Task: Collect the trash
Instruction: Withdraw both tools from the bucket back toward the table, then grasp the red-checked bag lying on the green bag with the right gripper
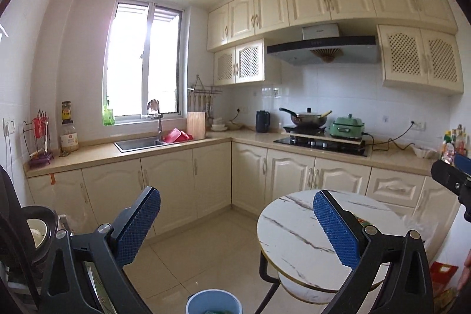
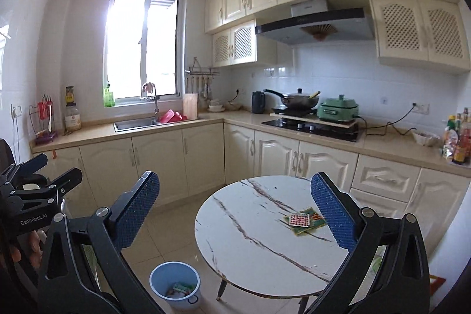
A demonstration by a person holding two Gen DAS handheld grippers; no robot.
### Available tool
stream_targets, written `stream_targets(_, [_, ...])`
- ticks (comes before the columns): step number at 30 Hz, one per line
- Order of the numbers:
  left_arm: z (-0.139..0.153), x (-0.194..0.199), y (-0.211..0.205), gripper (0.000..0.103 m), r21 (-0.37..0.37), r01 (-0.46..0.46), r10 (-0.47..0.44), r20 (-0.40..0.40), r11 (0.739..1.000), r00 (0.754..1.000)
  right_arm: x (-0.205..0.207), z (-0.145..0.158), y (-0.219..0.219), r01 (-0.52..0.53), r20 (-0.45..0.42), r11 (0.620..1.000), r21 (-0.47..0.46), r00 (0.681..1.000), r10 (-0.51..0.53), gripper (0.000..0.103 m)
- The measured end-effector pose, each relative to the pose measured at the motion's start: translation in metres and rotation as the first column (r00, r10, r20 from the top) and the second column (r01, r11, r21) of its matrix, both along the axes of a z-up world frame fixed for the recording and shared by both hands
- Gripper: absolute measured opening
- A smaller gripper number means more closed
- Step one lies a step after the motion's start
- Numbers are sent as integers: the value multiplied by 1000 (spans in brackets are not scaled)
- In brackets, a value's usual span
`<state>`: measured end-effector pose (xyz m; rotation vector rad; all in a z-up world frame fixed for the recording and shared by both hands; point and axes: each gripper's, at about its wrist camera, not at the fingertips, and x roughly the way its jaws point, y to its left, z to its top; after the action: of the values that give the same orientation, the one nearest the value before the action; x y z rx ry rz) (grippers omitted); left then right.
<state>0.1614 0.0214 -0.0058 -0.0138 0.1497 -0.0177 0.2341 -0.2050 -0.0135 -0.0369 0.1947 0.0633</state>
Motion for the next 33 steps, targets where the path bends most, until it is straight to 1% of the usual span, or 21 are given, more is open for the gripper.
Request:
stream_targets(2, [-12,-16,-5,102,5,12,-12,25,1000,1000,-7,3,-6,12,17,1000,7,1000,-13,103])
stream_targets(5, [-29,-28,-16,102,12,24,-24,31,1000,999,-10,6,-12,31,28,999,15,999,-31,103])
stream_targets(9, [-43,-31,-24,102,31,26,-27,12,999,1000,-12,4,-24,51,28,998,21,998,-52,103])
stream_targets(12, [-41,-25,-29,102,39,29,-28,-7,999,1000,-5,-1,-33,71,10,997,27,997,-71,103])
stream_targets(14, [-38,-7,-30,102,40,32,-31,-24,999,999,1,-7,-42,86,-8,996,30,996,-86,103])
stream_targets(15, [-41,0,-32,102,41,33,-32,-36,999,999,5,-11,-46,98,-19,995,34,995,-97,103])
stream_targets(16, [-37,12,-32,102,42,36,-34,-51,998,998,9,-15,-52,109,-32,993,36,994,-108,103])
stream_targets(17, [-41,21,-34,102,43,38,-35,-69,998,997,16,-19,-58,121,-48,992,36,992,-119,103])
stream_targets(18, [-38,33,-36,102,43,42,-39,-85,998,996,22,-25,-65,135,-65,990,35,989,-132,103])
stream_targets(22, [-40,93,-51,102,33,83,-76,-180,996,981,54,-52,-92,187,-151,982,41,972,-179,103])
stream_targets(25, [-45,140,-66,102,33,115,-103,-259,993,960,85,-79,-117,223,-233,974,45,950,-207,103])
stream_targets(28, [-53,180,-80,102,46,132,-110,-324,990,940,123,-109,-137,233,-322,972,33,923,-211,103])
stream_targets(31, [-61,220,-92,102,55,142,-111,-377,988,920,167,-141,-151,218,-407,976,21,893,-190,103])
stream_targets(33, [-62,248,-100,102,58,152,-115,-410,987,905,199,-162,-158,200,-468,980,15,867,-170,103])
